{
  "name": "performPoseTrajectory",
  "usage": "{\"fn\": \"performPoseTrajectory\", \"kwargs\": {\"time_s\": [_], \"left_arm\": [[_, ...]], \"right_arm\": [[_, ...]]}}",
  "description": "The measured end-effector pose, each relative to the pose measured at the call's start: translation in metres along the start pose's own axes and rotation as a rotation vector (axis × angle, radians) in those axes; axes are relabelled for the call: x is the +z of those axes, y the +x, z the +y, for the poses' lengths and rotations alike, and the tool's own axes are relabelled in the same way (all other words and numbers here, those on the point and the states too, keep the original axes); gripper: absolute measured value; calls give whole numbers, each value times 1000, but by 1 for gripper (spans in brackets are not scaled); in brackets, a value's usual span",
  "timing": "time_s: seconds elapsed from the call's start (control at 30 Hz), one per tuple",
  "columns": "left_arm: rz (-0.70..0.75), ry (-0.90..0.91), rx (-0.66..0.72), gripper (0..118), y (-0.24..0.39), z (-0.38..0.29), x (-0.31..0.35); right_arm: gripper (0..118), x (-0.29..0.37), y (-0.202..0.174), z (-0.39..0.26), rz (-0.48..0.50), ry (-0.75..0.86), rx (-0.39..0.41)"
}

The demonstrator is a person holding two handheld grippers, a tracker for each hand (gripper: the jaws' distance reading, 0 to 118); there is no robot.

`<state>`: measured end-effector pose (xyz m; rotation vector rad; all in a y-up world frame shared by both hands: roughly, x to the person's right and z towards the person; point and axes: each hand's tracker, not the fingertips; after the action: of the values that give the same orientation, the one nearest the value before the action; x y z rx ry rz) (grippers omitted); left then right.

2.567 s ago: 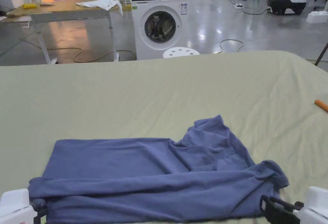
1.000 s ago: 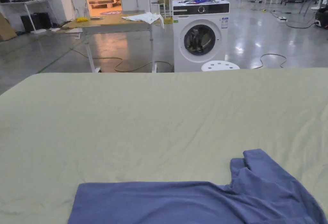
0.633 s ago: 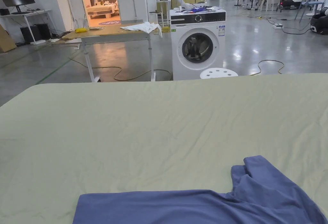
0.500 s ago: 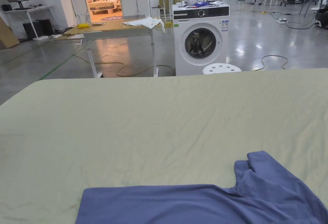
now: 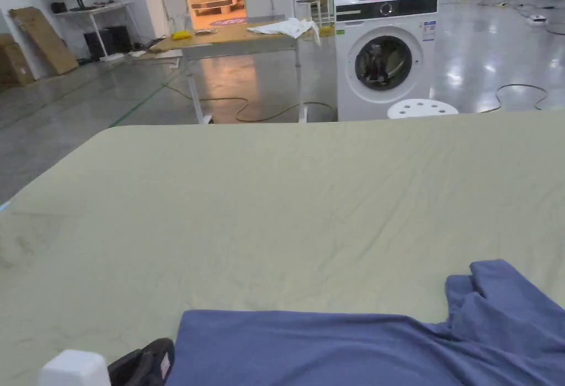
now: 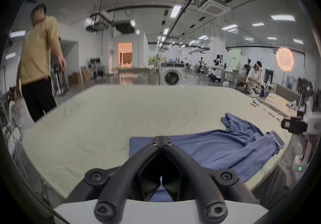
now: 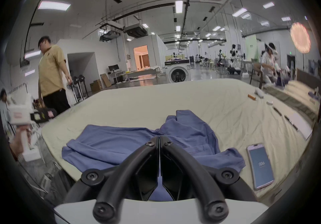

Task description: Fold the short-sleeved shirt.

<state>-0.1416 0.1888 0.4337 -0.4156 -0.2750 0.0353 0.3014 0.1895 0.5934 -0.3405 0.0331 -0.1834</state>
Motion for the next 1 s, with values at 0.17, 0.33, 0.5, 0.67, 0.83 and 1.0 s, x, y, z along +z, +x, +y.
{"fn": "performPoseTrajectory", "kwargs": {"time_s": [0.17, 0.33, 0.5, 0.67, 0.83, 1.0], "left_arm": [[-31, -128, 158, 54, -50, 7, -93], [100, -340, 127, 77, -78, 6, -186], [130, -504, 130, 58, -84, -20, -229], [157, -495, 23, 46, -73, -26, -234], [175, -575, -116, 2, -55, -26, -242], [182, -632, -181, 2, -50, -29, -252]], "right_arm": [[0, 3, 10, -6, -9, -17, -41], [0, 9, 23, -16, -44, -78, -71], [0, 22, 35, -23, -97, -118, -71], [0, 24, 46, -26, -133, -149, -66], [0, -6, 54, -8, -163, -183, -41], [66, -75, 84, 46, -210, -269, 35]]}}
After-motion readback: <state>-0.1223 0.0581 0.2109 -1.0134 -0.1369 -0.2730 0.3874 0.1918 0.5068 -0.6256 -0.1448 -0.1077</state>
